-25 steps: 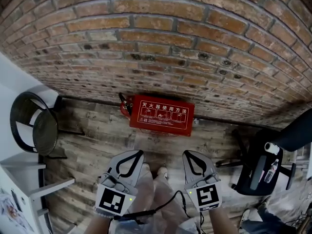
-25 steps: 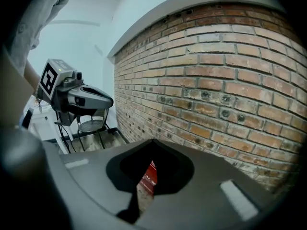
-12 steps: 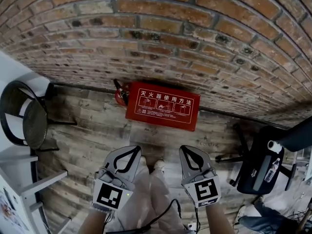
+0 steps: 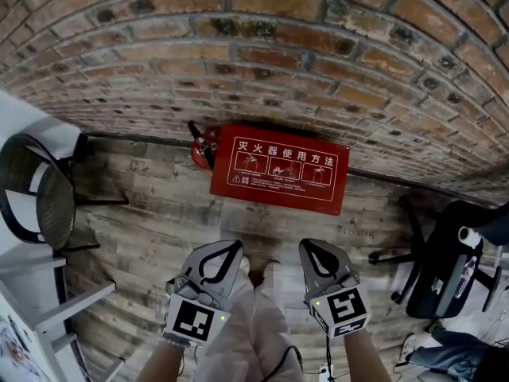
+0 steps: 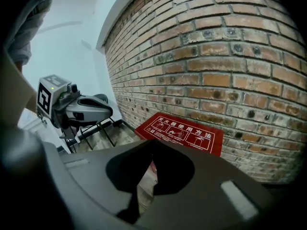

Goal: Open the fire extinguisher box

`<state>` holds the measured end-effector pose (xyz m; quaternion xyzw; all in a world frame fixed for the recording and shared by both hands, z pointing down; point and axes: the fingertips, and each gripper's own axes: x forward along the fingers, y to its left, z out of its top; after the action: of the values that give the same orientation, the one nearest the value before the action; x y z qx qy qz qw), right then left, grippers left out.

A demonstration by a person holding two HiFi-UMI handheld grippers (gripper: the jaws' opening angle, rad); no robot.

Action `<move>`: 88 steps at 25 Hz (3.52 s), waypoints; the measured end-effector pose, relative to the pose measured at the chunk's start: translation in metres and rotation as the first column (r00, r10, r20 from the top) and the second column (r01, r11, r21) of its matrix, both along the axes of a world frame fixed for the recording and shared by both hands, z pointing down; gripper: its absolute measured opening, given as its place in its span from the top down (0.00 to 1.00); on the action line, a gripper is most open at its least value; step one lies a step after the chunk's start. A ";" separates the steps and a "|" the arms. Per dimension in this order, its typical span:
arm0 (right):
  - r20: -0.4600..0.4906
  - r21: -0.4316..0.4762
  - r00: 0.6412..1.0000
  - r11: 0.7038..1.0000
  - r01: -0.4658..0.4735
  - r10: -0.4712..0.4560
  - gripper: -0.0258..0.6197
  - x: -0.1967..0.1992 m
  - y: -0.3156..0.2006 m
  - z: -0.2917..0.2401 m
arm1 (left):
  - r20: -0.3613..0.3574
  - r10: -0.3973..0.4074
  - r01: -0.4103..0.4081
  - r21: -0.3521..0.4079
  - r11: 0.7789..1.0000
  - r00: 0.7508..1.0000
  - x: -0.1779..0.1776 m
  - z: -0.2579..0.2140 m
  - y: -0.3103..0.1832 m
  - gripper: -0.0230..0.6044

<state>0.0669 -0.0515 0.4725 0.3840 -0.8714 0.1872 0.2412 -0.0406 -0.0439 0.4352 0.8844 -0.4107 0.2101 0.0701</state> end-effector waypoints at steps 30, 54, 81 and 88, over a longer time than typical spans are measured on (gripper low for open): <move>0.257 -0.320 0.949 0.943 -0.095 0.183 0.62 -0.022 -0.046 0.155 | 0.041 0.037 -0.030 -0.151 0.988 0.998 0.016 0.192 -0.047 0.96; 0.395 -0.366 0.866 0.917 -0.157 0.306 0.66 -0.014 -0.056 0.149 | 0.049 0.039 -0.030 -0.176 0.984 0.998 0.015 0.213 -0.069 0.96; 0.526 -0.273 0.795 0.945 -0.178 0.301 0.75 -0.004 -0.100 0.036 | 0.048 0.026 -0.015 -0.205 0.979 0.999 0.020 0.199 -0.078 0.96; 0.622 -0.335 0.680 0.917 -0.217 0.388 0.75 -0.001 -0.121 0.008 | 0.051 0.016 -0.006 -0.202 0.979 0.999 0.020 0.197 -0.076 0.96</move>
<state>0.0660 -0.1723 0.4804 0.3978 -0.7938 0.4523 -0.0838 -0.0206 -0.1200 0.6318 0.8692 -0.3841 0.2742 0.1475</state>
